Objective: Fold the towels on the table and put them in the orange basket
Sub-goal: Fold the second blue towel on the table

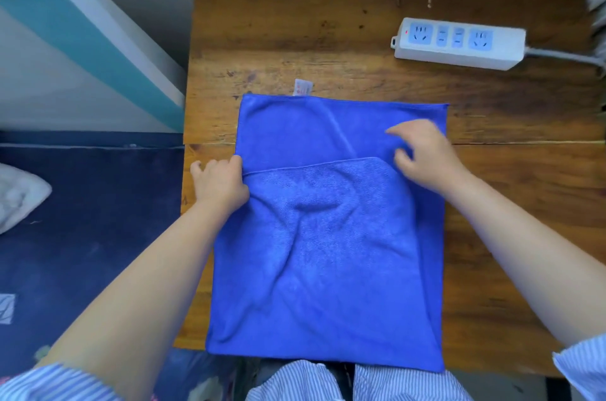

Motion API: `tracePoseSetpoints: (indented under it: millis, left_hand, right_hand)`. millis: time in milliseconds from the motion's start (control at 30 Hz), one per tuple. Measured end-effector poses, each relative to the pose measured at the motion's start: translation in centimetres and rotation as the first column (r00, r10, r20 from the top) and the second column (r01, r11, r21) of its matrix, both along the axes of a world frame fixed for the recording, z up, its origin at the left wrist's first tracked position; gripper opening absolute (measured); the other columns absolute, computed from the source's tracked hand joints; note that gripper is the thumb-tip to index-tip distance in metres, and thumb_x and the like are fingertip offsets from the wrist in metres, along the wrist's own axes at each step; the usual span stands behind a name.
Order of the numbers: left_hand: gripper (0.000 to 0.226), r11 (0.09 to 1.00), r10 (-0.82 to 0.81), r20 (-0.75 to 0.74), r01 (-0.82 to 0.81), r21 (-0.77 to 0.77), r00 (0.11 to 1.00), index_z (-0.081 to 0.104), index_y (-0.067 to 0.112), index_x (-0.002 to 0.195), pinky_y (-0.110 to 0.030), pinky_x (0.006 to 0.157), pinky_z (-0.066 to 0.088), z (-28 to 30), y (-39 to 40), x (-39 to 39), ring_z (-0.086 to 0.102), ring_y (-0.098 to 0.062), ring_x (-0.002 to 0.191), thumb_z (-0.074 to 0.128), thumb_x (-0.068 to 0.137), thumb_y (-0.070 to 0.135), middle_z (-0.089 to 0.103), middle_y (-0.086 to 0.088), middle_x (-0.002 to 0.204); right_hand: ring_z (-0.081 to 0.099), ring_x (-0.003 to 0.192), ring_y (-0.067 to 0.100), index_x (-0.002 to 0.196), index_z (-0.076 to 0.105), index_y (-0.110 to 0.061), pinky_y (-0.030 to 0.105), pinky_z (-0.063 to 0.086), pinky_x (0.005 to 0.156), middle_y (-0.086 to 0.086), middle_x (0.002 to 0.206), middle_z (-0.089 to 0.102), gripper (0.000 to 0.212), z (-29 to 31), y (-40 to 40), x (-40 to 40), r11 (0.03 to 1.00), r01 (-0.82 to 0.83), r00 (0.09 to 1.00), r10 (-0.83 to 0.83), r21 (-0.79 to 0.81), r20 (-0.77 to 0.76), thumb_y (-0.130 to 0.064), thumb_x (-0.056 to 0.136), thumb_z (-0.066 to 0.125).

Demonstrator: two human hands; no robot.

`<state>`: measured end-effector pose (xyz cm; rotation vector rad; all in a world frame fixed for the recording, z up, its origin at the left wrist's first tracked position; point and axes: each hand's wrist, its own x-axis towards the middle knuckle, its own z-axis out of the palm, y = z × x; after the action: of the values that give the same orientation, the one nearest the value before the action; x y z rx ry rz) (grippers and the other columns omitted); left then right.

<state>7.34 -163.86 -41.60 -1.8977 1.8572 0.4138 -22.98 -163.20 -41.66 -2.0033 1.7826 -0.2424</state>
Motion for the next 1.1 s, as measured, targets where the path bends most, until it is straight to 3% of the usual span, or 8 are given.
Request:
tracePoseSetpoints:
  millis: [133,233,300,433,600,733,867,1100]
  left_hand:
    - [0.025,0.993,-0.104,0.037,0.102,0.054,0.994,0.059,0.012,0.1,-0.036,0.1,0.029,1.0,0.1,2.0,0.05,-0.028,0.108,0.045,0.081,0.006,0.061,-0.007,0.105]
    - [0.018,0.99,-0.14,0.019,0.139,0.036,0.99,0.06,0.01,0.088,-0.033,0.081,0.035,1.4,0.3,3.6,0.05,-0.031,0.102,0.044,0.084,0.006,0.058,-0.007,0.095]
    - [0.022,1.0,0.001,-0.209,0.001,0.008,0.978,0.045,0.011,0.061,-0.03,0.065,0.03,1.6,0.1,4.4,0.046,-0.031,0.081,0.041,0.082,0.003,0.047,-0.005,0.07]
    - [0.015,0.926,0.356,-0.747,-0.321,0.2,0.562,0.031,0.014,0.045,-0.019,0.04,0.02,4.2,-1.3,3.4,0.03,-0.005,0.041,0.031,0.06,0.012,0.031,0.008,0.038]
    - [0.021,0.834,0.538,-0.775,-0.345,0.431,0.332,0.029,0.021,0.029,-0.012,0.04,0.009,6.2,-5.0,1.4,0.017,-0.009,0.035,0.026,0.043,0.006,0.022,0.012,0.032]
    - [0.024,0.893,0.439,-0.696,-0.363,0.266,0.568,0.034,0.013,0.05,-0.027,0.048,0.015,5.5,-9.6,-0.4,0.021,-0.017,0.051,0.043,0.069,0.003,0.028,-0.003,0.052]
    - [0.015,0.987,0.15,-0.432,-0.16,0.012,0.889,0.053,0.007,0.07,-0.027,0.06,0.036,2.7,-11.4,-1.8,0.049,-0.03,0.077,0.044,0.081,0.0,0.055,-0.013,0.076]
    - [0.027,0.999,-0.04,-0.291,0.031,-0.036,0.956,0.064,0.002,0.105,-0.035,0.098,0.04,-0.4,-12.0,-1.8,0.042,-0.034,0.123,0.047,0.085,0.007,0.046,-0.017,0.128]
  right_hand:
    - [0.042,0.121,0.023,0.132,0.045,-0.012,0.034,0.03,0.098,0.005,0.117,0.059,0.05,0.7,0.2,2.6,0.915,-0.167,0.986,0.164,0.368,0.04,-0.007,0.082,0.048]
    - [0.052,0.101,0.025,0.109,0.062,-0.007,0.029,0.033,0.08,0.01,0.097,0.064,0.029,1.6,-0.1,2.1,0.913,-0.159,0.98,0.192,0.377,-0.052,-0.005,0.081,0.053]
    - [0.053,0.081,0.023,0.087,0.065,0.001,0.029,0.031,0.066,0.016,0.08,0.061,0.012,2.7,-0.2,1.0,0.922,-0.059,0.998,0.064,0.383,-0.002,-0.002,0.079,0.056]
    - [0.044,0.049,-0.001,0.061,0.059,-0.009,0.023,0.032,0.054,0.003,0.06,0.053,0.013,5.7,0.7,-1.5,0.844,0.15,0.904,-0.327,0.515,0.274,-0.002,0.072,0.06]
    - [0.023,0.039,0.003,0.035,0.037,-0.015,0.018,0.018,0.038,-0.007,0.037,0.03,0.014,8.2,1.0,-1.7,0.789,0.181,0.683,-0.53,0.587,0.502,-0.004,0.041,0.034]
    - [0.026,0.041,0.004,0.037,0.037,-0.014,0.019,0.021,0.039,-0.008,0.038,0.033,0.012,8.9,-1.6,-2.0,0.793,0.272,0.679,-0.56,0.545,0.476,-0.005,0.045,0.035]
    - [0.055,0.081,0.024,0.079,0.063,-0.009,0.025,0.038,0.063,0.008,0.078,0.058,0.013,5.2,-4.0,-2.9,0.829,0.453,0.891,-0.427,0.329,-0.152,-0.007,0.08,0.05]
    - [0.039,0.127,0.027,0.1,0.068,-0.002,0.032,0.036,0.101,0.013,0.134,0.047,0.019,1.7,-4.8,-3.6,0.903,0.375,0.913,-0.32,0.21,-0.253,-0.004,0.086,0.055]
